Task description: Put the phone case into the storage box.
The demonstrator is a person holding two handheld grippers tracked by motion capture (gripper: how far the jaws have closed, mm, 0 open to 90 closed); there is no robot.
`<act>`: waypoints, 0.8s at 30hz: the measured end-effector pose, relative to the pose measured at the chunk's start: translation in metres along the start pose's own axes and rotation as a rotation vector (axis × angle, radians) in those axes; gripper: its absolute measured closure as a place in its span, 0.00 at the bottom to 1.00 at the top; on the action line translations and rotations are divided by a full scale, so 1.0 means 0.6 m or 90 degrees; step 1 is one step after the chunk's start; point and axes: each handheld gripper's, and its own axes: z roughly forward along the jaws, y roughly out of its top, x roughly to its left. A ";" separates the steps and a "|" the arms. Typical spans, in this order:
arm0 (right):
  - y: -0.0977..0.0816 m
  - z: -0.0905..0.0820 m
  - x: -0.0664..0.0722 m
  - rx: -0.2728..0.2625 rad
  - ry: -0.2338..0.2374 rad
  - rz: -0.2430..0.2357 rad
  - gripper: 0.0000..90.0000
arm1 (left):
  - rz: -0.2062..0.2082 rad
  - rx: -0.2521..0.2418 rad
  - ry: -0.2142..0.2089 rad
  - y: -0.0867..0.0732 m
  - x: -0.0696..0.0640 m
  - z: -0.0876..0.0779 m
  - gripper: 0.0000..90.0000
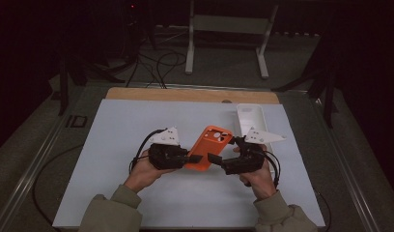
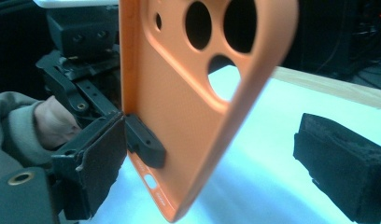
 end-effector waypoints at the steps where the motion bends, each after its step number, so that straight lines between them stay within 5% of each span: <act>1: 0.000 -0.001 0.000 0.000 -0.006 -0.002 0.10 | 0.000 -0.003 0.004 0.000 0.000 -0.001 0.95; 24: -0.003 -0.017 -0.003 0.006 -0.080 -0.042 0.10 | -0.011 -0.039 0.100 0.000 0.003 -0.026 0.95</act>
